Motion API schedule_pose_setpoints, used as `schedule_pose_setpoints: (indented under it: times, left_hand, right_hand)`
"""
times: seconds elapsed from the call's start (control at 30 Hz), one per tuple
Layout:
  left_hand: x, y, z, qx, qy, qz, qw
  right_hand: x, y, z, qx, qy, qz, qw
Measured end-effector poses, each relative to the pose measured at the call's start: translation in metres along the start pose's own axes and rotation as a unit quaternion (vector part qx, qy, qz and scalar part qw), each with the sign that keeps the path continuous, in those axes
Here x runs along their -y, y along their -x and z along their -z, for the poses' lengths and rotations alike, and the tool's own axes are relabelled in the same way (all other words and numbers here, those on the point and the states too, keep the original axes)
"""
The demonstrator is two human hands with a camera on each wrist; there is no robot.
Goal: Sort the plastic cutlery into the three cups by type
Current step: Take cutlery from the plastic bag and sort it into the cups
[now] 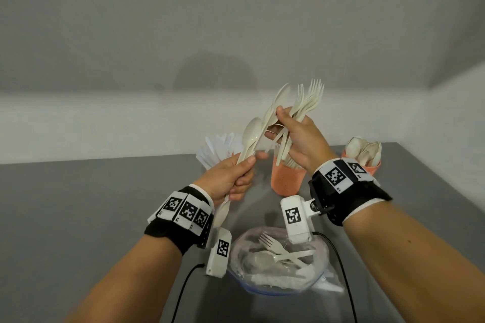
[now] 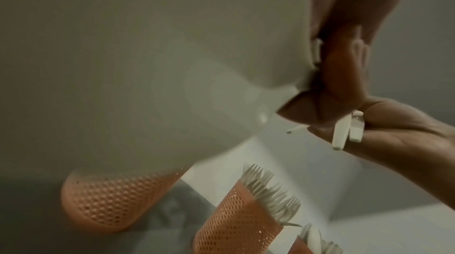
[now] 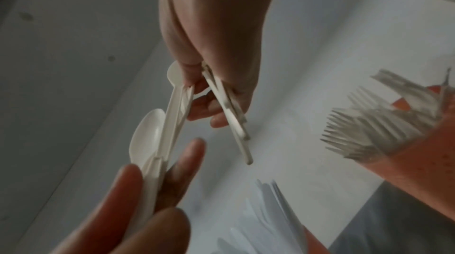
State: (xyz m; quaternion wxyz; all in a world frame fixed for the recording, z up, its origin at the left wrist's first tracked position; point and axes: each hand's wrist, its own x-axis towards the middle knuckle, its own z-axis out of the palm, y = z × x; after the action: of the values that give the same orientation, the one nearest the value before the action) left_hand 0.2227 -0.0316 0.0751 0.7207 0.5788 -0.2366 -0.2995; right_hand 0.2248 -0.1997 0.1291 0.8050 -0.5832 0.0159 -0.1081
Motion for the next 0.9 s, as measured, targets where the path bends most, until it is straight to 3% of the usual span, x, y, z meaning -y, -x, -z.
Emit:
schedule_pose_setpoints:
  times: [0.27,0.4,0.57,0.67,0.83,0.9]
  left_hand:
    - [0.004,-0.002,-0.003,-0.093,-0.053,-0.018,0.994]
    - [0.001,-0.002,-0.012,-0.101,-0.119,-0.009,0.988]
    - [-0.012,0.0,-0.031,-0.185,-0.245,-0.035,0.951]
    - [-0.004,-0.003,-0.028,-0.191,-0.232,-0.038,0.953]
    - [0.0,-0.015,-0.021,-0.274,-0.171,-0.057,0.945]
    - [0.001,-0.02,-0.025,-0.257,-0.182,-0.058,0.947]
  right_hand:
    - [0.003,0.002,0.002,-0.031,-0.003,0.045,0.999]
    - [-0.001,0.006,-0.006,-0.03,0.082,0.065,0.994]
    - [-0.01,0.009,-0.007,-0.002,0.187,0.057,0.981]
    - [-0.009,0.011,-0.006,0.009,0.188,0.055,0.981]
    - [-0.006,0.012,-0.001,-0.004,0.067,0.037,0.997]
    - [-0.009,0.01,-0.002,-0.004,0.116,0.056,0.992]
